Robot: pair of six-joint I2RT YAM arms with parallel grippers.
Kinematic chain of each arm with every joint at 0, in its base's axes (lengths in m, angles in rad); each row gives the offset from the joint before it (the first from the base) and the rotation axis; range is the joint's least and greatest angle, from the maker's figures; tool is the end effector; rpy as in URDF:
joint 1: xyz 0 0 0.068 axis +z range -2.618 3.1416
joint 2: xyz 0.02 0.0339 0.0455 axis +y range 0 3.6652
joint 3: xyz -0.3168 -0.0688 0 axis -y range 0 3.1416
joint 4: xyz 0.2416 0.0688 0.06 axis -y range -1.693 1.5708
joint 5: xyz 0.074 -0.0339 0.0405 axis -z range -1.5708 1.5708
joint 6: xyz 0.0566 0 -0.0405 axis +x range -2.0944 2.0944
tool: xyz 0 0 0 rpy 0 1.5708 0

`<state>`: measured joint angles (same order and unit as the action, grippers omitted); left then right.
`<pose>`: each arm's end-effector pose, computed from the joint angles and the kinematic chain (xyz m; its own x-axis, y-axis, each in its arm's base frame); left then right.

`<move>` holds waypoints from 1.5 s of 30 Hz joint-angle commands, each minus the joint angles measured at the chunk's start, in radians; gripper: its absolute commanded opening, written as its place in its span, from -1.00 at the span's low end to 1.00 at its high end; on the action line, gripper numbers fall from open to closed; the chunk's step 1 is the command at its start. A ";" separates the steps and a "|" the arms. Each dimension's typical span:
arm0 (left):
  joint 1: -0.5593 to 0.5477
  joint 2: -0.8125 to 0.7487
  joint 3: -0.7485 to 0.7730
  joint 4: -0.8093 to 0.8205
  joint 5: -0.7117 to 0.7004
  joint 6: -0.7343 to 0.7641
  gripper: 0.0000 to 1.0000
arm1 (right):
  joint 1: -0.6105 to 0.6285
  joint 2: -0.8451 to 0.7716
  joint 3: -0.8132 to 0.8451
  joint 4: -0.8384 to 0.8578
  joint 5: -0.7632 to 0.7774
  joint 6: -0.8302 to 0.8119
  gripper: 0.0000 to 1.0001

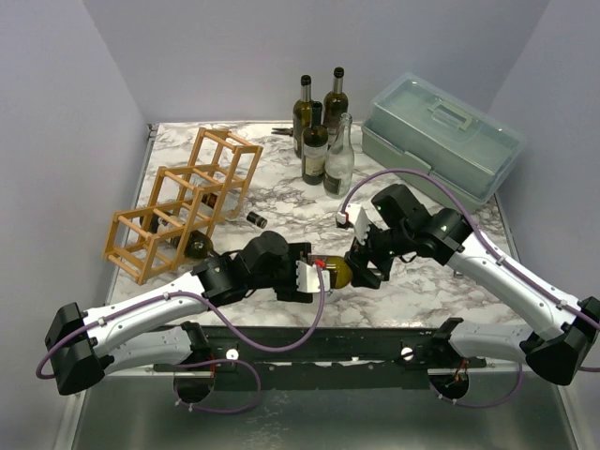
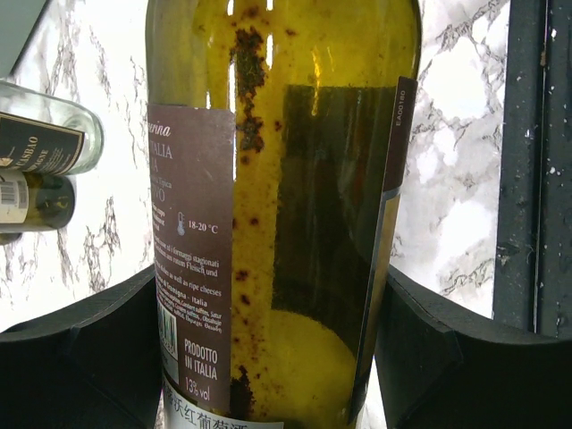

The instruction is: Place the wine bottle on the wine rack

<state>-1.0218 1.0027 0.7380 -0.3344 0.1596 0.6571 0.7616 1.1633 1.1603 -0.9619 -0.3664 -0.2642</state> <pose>0.0997 -0.1802 0.3020 0.3233 0.6272 -0.7086 0.9008 0.0254 0.4335 0.1369 0.1585 0.3594 -0.3675 -0.6872 -0.6266 -0.9198 0.3682 0.1355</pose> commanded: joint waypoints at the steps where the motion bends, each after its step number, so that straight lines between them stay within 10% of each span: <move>1: -0.017 -0.012 0.014 0.057 -0.004 0.030 -1.00 | 0.015 0.024 -0.003 -0.038 -0.068 -0.006 0.54; 16: -0.030 -0.012 0.017 0.051 -0.022 0.038 -1.00 | 0.037 0.051 -0.069 -0.008 -0.088 -0.021 0.54; 27: -0.032 -0.010 0.017 0.056 0.000 0.026 -1.00 | 0.044 0.021 -0.080 0.070 -0.109 -0.060 -0.42; 30: -0.032 -0.020 0.016 0.077 -0.009 0.002 -0.39 | 0.044 0.004 -0.092 0.091 -0.106 -0.088 -0.99; 34: -0.032 -0.045 -0.012 0.112 -0.016 -0.003 0.28 | 0.044 -0.044 -0.105 0.112 -0.088 -0.104 -0.99; 36: -0.032 -0.048 -0.008 0.116 -0.007 -0.012 0.95 | 0.044 -0.070 -0.116 0.125 -0.072 -0.101 -0.99; 45: -0.032 -0.069 -0.008 0.123 0.062 -0.028 0.97 | 0.044 -0.160 -0.155 0.143 0.035 -0.099 -0.99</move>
<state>-1.0538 0.9627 0.7258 -0.2493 0.1524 0.6529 0.8051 1.0573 1.0004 -0.9138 -0.3733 -0.3435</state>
